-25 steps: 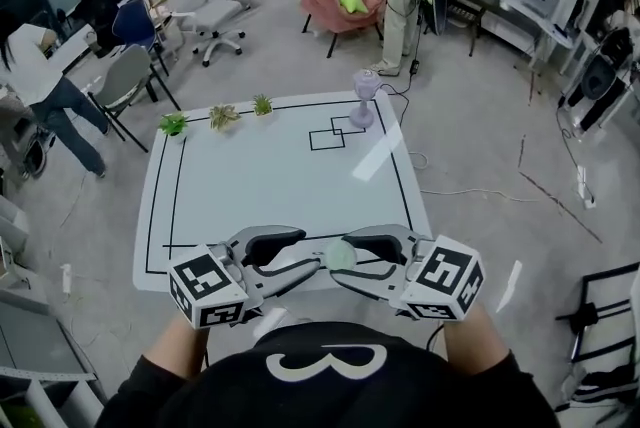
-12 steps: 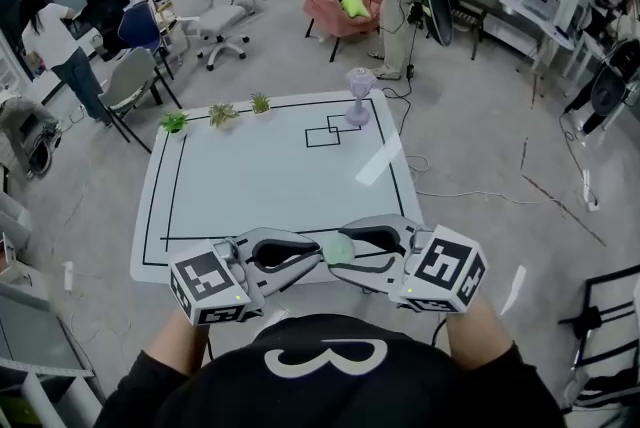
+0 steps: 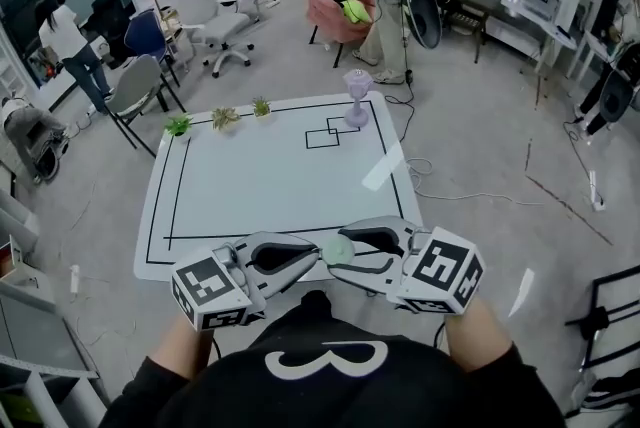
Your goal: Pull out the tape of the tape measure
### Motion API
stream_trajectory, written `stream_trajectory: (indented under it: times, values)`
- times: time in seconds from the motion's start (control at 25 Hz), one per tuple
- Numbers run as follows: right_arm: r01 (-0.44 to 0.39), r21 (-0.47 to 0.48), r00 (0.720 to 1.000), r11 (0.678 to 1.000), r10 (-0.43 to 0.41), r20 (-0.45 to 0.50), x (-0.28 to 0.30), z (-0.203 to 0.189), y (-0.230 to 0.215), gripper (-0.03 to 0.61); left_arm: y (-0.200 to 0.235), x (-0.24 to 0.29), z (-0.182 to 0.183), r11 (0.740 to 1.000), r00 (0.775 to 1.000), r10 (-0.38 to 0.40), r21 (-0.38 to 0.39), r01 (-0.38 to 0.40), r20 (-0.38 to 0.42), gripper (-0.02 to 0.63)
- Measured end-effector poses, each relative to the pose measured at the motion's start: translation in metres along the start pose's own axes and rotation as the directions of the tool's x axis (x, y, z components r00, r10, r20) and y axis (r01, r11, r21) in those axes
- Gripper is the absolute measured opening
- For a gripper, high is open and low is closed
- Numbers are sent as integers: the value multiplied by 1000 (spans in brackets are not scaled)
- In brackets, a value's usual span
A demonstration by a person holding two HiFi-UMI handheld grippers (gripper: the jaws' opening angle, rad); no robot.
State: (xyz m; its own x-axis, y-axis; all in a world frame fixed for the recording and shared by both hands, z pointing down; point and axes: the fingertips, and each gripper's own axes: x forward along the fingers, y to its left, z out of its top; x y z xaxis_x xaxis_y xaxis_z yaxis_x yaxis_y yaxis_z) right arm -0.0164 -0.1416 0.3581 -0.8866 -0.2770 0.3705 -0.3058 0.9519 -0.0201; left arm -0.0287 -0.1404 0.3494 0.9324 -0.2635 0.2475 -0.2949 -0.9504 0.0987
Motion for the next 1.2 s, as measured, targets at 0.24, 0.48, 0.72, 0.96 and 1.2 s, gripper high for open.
stream_trajectory:
  times: [0.24,0.48,0.72,0.96,1.2]
  values:
    - [22,19,1000,1000,-22,3,0,-9,-5,221,4,0,-8,1000,999,30,9,-30,-13,12]
    - [43,69,999,997,-42,-16,-2,-25,-11,221,11,5,-20,998,998,65,-25,-65,-27,12]
    - [60,82,998,995,-58,-29,-8,-33,-11,221,9,11,-25,993,992,119,-6,-120,-41,12]
    - [116,103,993,988,-113,-32,-19,-45,-20,221,23,7,-28,977,979,200,-72,-202,-35,12]
    - [180,146,984,973,-175,-45,-29,-60,-27,221,35,2,-40,947,959,281,-151,-282,-30,12]
